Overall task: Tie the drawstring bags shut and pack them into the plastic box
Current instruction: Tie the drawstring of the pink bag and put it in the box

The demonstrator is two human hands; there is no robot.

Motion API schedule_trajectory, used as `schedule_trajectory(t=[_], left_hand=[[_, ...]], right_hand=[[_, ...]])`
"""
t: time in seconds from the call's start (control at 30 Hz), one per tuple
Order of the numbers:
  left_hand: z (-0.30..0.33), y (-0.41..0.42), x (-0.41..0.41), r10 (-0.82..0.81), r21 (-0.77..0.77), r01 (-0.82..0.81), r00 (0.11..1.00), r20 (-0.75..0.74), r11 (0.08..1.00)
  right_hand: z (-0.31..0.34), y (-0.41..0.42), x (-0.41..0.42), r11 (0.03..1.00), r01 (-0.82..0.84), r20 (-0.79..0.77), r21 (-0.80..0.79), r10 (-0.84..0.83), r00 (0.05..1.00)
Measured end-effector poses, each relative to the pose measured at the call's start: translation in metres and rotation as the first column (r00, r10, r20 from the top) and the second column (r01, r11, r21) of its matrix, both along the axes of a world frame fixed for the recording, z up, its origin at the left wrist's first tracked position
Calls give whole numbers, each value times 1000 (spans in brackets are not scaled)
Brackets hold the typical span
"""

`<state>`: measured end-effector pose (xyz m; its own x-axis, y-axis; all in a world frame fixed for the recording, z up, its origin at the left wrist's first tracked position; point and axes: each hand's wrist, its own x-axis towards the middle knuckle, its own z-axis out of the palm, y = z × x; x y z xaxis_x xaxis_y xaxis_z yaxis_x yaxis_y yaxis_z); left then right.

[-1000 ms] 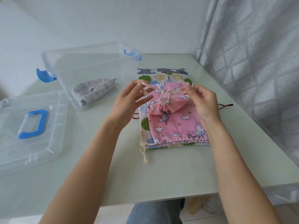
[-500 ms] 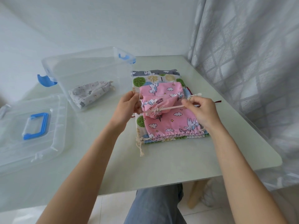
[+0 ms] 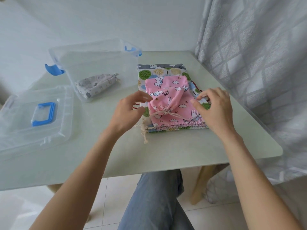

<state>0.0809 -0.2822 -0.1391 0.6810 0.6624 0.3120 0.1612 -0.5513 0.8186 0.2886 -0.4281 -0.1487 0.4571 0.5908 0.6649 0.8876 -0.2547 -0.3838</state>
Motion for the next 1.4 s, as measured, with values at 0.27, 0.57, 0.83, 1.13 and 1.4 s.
schedule_trajectory(t=[0.27,0.57,0.83,1.13,1.4], left_hand=[[-22,-2,25,84,342,-19,981,-176,940],[-30,3,25,92,289,-31,976,-200,957],[-35,-1,31,92,306,-24,973,-210,952],[-20,6,6,-59,15,61,994,-93,998],[-1,16,-10,-289,-355,296,954,73,887]], right_hand=[[-20,18,-23,900,-313,-129,-302,287,949],[-8,5,-15,933,-244,-132,-264,216,967],[25,12,-31,775,-612,-766,157,487,421],[16,45,-27,736,-617,-779,278,549,304],[19,46,-33,796,-603,-646,42,482,591]])
